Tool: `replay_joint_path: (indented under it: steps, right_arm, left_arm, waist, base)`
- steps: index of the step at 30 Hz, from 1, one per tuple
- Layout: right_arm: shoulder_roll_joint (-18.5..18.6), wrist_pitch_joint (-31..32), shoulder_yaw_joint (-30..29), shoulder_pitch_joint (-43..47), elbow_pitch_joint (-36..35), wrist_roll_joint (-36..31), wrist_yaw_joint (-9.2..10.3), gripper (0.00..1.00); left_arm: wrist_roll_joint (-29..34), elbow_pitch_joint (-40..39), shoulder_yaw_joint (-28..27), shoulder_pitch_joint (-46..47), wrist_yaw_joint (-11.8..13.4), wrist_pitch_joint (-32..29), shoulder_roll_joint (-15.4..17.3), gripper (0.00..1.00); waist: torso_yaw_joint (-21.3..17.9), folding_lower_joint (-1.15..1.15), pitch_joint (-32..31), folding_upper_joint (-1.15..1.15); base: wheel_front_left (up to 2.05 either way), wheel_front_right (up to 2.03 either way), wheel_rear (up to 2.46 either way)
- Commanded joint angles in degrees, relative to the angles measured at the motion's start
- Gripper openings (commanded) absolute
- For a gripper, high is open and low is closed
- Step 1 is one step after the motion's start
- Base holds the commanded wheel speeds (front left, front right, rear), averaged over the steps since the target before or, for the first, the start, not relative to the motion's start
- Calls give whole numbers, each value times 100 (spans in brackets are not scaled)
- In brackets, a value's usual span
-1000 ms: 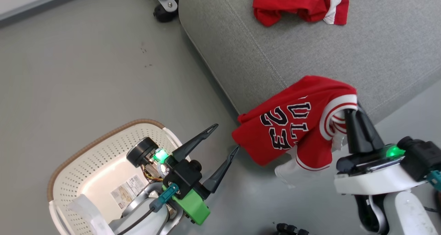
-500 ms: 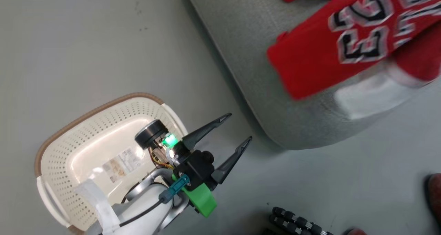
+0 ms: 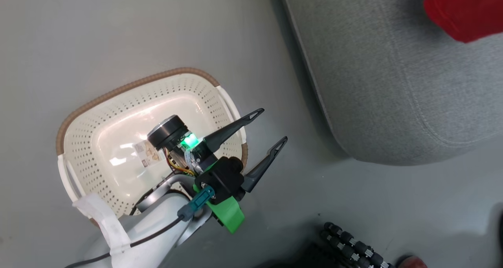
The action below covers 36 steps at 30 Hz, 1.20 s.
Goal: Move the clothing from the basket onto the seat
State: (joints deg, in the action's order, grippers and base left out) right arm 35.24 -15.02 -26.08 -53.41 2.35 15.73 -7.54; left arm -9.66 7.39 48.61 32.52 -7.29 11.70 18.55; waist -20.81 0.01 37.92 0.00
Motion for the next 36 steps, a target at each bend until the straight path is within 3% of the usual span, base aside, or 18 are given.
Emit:
replay_joint_path:
  steps: [1,7,12,13,14,15,19,26,36]
  right_arm:
    - [45,-25,16,-130,194,-31,11,0]
    - [-46,-19,60,-501,1641,-311,11,0]
    - [-382,-19,-65,-670,2512,-603,11,0]
    - [-433,-20,-118,-681,2601,-646,11,18]
    - [-511,-19,-143,-663,2690,-691,11,84]
    - [-574,-19,-161,-628,2721,-725,11,100]
    - [-861,-20,-272,-370,2653,-902,11,100]
    - [-1562,-19,-320,562,1841,-974,11,100]
    - [-2425,-19,840,2188,561,-745,11,100]
  left_arm:
    - [35,-52,3,126,2,-37,69,100]
    - [67,-224,8,250,18,-182,156,100]
    - [86,-309,24,295,75,-225,153,100]
    - [87,-315,27,298,79,-227,150,100]
    - [89,-318,29,300,84,-217,147,100]
    - [89,-318,29,300,106,-202,142,100]
    - [37,-294,8,280,174,-143,101,100]
    - [-284,-148,-178,47,375,88,-59,100]
    - [-759,122,-646,-442,708,351,-507,100]
  waist:
    - [231,-1,345,0]
    - [397,-1,713,0]
    - [602,-1,900,0]
    - [637,-1,917,0]
    - [676,-1,928,0]
    - [699,-1,931,0]
    - [760,-1,886,0]
    - [753,-1,474,0]
    - [945,-1,-649,0]
  base:
    - [0,0,0]
    - [0,0,0]
    - [0,0,0]
    - [0,0,0]
    - [0,0,0]
    - [0,0,0]
    - [0,0,0]
    - [0,0,0]
    - [0,0,0]
